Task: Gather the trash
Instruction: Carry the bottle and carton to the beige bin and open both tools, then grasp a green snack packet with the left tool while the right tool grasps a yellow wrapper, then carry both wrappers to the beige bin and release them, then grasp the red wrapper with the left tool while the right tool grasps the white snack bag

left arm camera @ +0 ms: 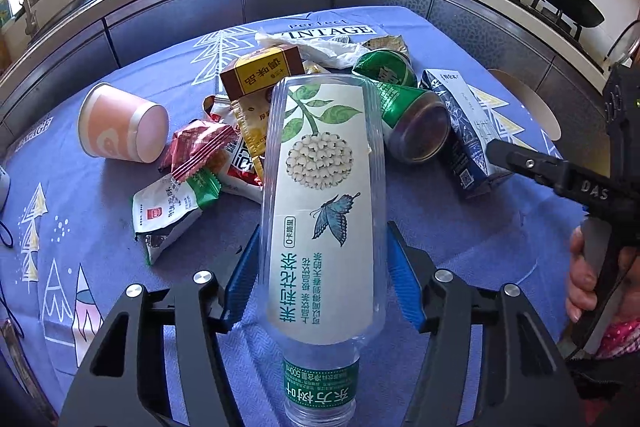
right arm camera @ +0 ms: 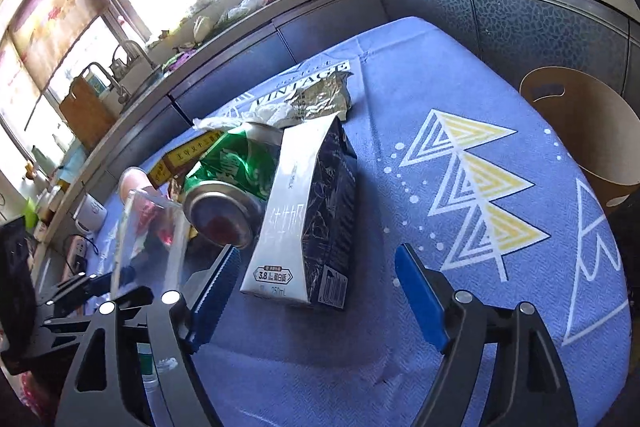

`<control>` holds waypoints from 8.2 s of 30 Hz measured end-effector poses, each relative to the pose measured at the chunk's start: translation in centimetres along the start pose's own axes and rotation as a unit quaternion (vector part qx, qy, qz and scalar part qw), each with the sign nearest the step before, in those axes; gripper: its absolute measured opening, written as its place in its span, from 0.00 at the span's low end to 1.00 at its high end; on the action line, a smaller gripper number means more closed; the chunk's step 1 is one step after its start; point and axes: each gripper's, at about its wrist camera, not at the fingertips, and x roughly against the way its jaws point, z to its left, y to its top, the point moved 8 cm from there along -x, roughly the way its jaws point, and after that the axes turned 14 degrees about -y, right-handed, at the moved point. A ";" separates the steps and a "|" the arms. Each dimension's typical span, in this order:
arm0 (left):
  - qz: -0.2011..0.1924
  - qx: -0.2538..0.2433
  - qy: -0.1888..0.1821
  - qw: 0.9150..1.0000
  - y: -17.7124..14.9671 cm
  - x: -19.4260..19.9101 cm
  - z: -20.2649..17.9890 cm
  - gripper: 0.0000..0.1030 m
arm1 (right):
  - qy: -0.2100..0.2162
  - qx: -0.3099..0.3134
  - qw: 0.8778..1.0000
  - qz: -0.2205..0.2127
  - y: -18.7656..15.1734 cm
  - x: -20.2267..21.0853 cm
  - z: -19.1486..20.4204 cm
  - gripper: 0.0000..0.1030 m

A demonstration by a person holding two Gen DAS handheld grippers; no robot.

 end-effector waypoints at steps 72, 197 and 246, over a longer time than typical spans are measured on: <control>0.099 -0.136 -0.203 0.965 19.9 -21.2 -29.1 0.63 | -0.117 -0.264 0.950 -0.117 5.9 3.5 -29.2 0.61; 0.034 -0.103 -0.208 0.972 17.3 -16.7 -25.3 0.58 | 0.005 -0.310 0.944 -0.116 5.1 5.1 -27.6 0.57; -0.093 0.261 -0.030 0.960 0.0 2.5 19.3 0.04 | 0.009 0.348 0.937 -0.033 -2.7 -4.7 22.9 0.04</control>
